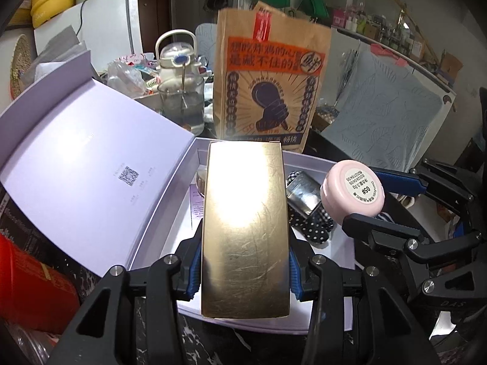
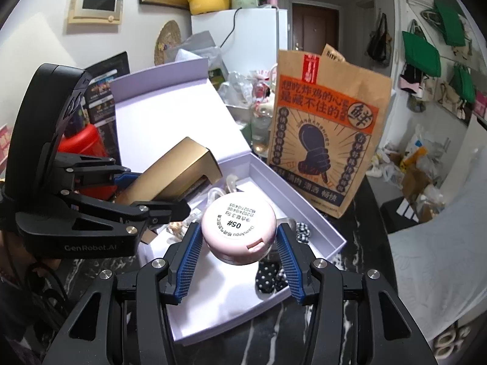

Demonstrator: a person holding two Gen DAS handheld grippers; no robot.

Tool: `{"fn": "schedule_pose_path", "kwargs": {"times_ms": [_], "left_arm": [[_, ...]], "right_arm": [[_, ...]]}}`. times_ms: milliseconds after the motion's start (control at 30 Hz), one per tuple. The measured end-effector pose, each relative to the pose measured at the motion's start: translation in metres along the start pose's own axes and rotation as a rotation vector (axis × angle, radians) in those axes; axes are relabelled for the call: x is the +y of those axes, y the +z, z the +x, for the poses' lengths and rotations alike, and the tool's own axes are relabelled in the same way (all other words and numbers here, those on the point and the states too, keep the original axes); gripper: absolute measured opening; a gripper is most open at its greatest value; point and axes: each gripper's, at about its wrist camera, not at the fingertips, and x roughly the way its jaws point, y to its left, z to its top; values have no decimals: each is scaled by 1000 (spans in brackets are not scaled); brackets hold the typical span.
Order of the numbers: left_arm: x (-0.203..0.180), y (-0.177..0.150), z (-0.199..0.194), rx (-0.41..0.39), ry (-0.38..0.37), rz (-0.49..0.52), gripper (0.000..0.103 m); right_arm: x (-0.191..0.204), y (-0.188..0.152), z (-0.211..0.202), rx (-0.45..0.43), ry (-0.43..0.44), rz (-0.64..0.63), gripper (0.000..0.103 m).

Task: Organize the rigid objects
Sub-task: 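Carry the gold box and pink compact with both tools into the lavender box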

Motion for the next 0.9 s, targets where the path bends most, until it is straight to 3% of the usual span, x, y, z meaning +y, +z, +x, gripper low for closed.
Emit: {"fn": "schedule_pose_path", "kwargs": {"times_ms": [800, 900], "left_arm": [[-1, -6, 56, 70, 129, 35, 44], [0, -9, 60, 84, 118, 19, 44]], "right_arm": [[-9, -16, 64, 104, 8, 52, 50], [-7, -18, 66, 102, -8, 41, 50]]}}
